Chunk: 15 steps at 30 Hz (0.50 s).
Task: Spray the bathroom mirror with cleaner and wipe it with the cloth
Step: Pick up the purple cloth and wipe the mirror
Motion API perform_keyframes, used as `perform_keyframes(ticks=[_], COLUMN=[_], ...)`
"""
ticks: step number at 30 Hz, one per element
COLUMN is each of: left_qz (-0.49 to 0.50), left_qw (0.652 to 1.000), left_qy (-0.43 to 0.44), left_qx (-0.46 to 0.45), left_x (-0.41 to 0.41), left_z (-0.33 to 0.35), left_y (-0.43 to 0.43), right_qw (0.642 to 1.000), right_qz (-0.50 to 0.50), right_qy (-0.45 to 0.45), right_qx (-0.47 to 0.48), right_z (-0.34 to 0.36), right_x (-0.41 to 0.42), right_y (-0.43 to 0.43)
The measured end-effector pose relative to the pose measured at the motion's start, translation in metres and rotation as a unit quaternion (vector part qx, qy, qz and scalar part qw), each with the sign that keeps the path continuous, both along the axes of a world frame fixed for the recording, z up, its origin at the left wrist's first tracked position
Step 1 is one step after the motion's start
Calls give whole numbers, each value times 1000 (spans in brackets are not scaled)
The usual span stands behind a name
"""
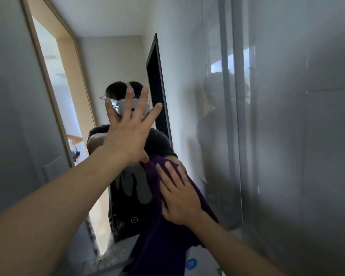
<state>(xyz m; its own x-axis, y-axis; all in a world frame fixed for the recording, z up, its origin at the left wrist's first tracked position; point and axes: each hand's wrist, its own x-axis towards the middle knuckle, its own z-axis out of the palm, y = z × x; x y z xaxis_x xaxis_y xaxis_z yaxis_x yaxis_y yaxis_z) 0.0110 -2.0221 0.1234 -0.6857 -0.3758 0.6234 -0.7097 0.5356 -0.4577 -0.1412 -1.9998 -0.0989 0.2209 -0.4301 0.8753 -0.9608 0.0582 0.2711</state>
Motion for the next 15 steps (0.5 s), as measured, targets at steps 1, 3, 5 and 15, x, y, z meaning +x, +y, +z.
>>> perform_keyframes(ticks=[1,3,5,15], left_qz=[0,2,6,9], left_qw=[1000,1000,1000,1000], left_qy=[0,-1,-3,-6], left_qx=[2,3,1,12], left_x=[0,1,0,-1], left_z=[0,1,1,3], left_y=[0,1,1,5], right_qw=[1000,1000,999,948], right_qz=[-1,-12,-43,-122], right_qy=[15,19,-12,-292], right_qx=[1,-5,-19,-37], right_z=[0,-1,-4,-43], right_x=[-9,-30,-54,-131], right_y=[3,9,18,61])
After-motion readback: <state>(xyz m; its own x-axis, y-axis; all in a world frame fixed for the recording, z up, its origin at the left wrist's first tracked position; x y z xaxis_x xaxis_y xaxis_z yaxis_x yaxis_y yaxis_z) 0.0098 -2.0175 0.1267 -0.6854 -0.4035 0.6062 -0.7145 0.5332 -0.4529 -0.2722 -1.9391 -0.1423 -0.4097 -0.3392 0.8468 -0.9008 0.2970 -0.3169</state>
